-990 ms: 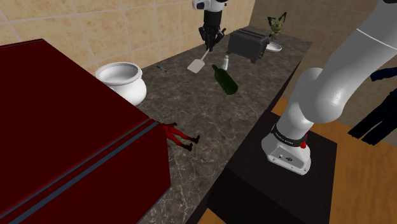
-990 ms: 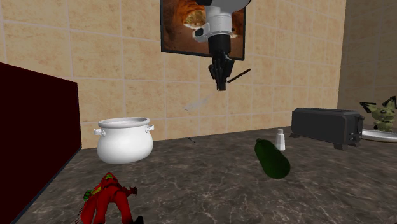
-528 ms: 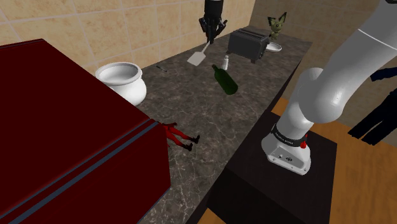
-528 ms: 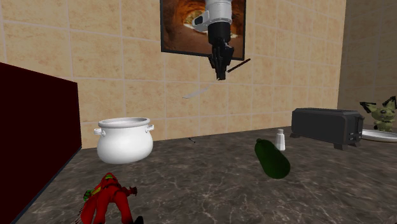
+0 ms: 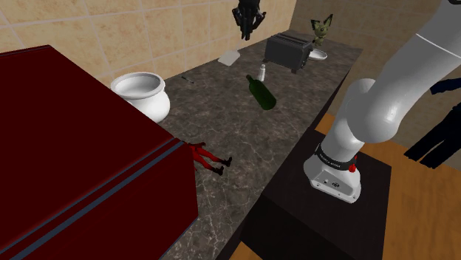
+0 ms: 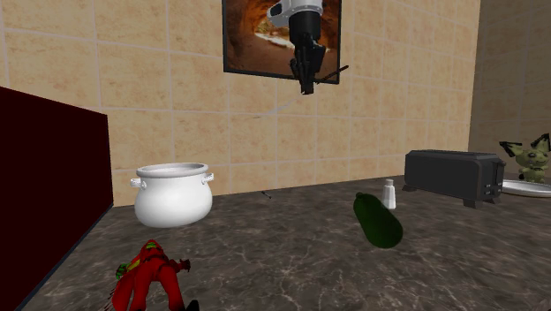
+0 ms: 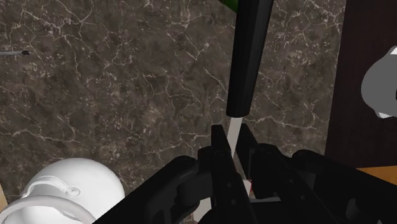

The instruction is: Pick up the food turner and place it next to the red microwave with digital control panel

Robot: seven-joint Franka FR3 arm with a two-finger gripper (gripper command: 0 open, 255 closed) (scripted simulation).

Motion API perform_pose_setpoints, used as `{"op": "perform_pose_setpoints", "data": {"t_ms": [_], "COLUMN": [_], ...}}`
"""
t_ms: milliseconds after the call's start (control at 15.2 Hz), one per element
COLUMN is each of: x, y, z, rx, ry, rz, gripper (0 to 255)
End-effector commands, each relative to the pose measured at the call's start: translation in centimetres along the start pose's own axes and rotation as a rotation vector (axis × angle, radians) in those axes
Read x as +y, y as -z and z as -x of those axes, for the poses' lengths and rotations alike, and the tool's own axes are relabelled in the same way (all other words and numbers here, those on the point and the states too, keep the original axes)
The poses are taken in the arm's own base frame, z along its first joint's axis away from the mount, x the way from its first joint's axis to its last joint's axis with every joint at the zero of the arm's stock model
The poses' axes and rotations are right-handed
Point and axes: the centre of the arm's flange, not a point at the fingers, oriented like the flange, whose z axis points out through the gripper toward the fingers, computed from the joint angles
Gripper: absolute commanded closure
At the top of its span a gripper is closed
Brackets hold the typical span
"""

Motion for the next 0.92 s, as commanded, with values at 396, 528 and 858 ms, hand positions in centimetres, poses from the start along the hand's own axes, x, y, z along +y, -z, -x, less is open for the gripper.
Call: {"op": "perform_pose_setpoints", "data": {"t_ms": [396, 528, 858], "x": [-0.1, 0.6, 2.2], "y": [4.0, 4.2, 4.7], "z": [0.2, -2.3, -8.7], "rx": [0.000, 0.000, 0.000], "ry": [0.000, 0.000, 0.000], "rz": [0.000, 0.000, 0.000], "gripper": [255, 255, 255]}}
